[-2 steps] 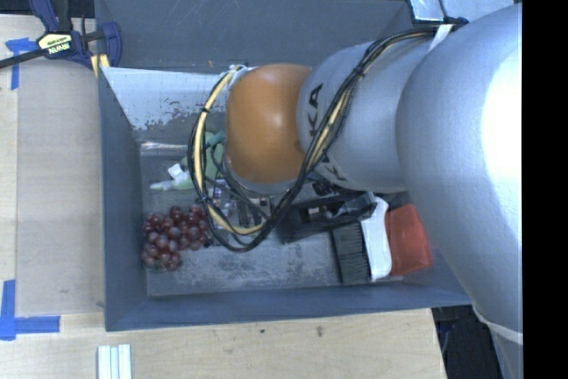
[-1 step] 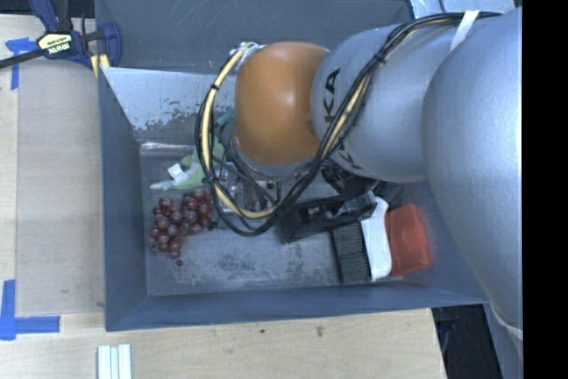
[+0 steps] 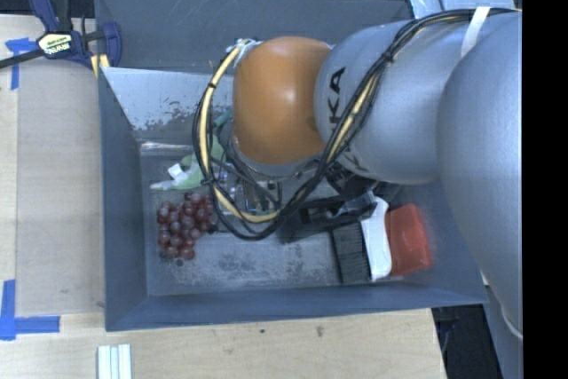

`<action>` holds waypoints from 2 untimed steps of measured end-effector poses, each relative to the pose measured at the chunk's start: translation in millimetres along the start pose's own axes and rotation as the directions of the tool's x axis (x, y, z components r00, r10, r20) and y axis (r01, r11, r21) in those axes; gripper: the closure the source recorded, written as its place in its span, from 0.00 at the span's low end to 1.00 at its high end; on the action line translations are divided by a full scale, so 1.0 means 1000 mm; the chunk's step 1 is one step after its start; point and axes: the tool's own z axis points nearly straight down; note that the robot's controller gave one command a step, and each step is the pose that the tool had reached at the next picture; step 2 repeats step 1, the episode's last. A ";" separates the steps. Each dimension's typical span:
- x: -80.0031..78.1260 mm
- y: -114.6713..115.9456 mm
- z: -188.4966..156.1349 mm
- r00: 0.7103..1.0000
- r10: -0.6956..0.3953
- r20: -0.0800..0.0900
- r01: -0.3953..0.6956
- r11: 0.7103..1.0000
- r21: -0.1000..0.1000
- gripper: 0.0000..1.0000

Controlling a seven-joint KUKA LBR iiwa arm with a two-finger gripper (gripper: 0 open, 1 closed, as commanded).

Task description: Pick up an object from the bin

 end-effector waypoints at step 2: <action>0.001 -0.002 -0.052 1.000 0.004 0.001 -0.004 1.000 -0.001 1.00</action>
Offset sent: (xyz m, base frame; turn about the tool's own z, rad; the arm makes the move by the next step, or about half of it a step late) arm -0.0138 -0.0074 0.0536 0.1020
